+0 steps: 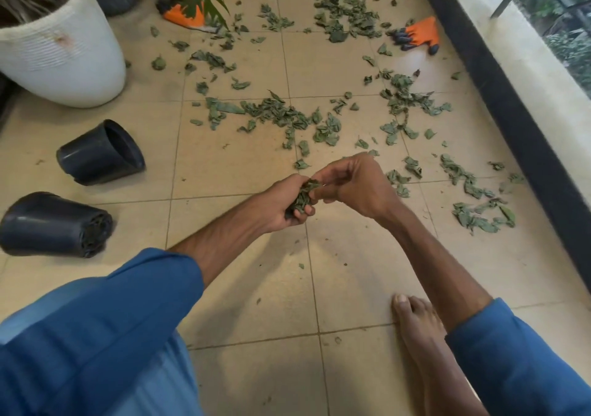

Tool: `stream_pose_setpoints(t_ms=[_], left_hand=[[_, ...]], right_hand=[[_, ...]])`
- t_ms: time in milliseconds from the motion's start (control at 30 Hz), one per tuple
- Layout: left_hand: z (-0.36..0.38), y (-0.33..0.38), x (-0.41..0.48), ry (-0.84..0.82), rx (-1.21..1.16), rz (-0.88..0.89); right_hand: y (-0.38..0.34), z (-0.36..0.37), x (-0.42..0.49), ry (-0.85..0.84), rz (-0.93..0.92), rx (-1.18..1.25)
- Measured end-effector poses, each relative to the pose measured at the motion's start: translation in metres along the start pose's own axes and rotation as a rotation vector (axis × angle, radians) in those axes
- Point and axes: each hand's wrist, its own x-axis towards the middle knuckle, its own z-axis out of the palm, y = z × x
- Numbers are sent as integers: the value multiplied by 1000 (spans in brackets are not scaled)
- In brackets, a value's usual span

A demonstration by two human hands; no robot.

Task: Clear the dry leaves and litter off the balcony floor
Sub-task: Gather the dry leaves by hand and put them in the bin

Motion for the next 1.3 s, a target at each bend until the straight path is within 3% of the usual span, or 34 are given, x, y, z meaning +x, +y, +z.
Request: stream_pose_setpoints(t_ms=[167,367,500,633,800,1000,1300], left_hand=[[-7,1,-2,-48,-37,0],[-7,4,-12,-135,-80,7],[-3,5,-14,-84,-55,17],[2,8,-13,34,-46,54],[12,11,-7,143,-40,107],[14,9,6,255,-23,133],[21,28,15,329,35,226]], right_hand=[[-15,4,1,-44,-22,36],[-24,9,4,-12,-16,-142],[-26,14,4,62,-25,-270],[-22,21,2,171,-243,-532],[-21,26,-4,204,-370,-621],[-15,17,-5,111,-396,-584],[-5,3,2,294,-191,-224]])
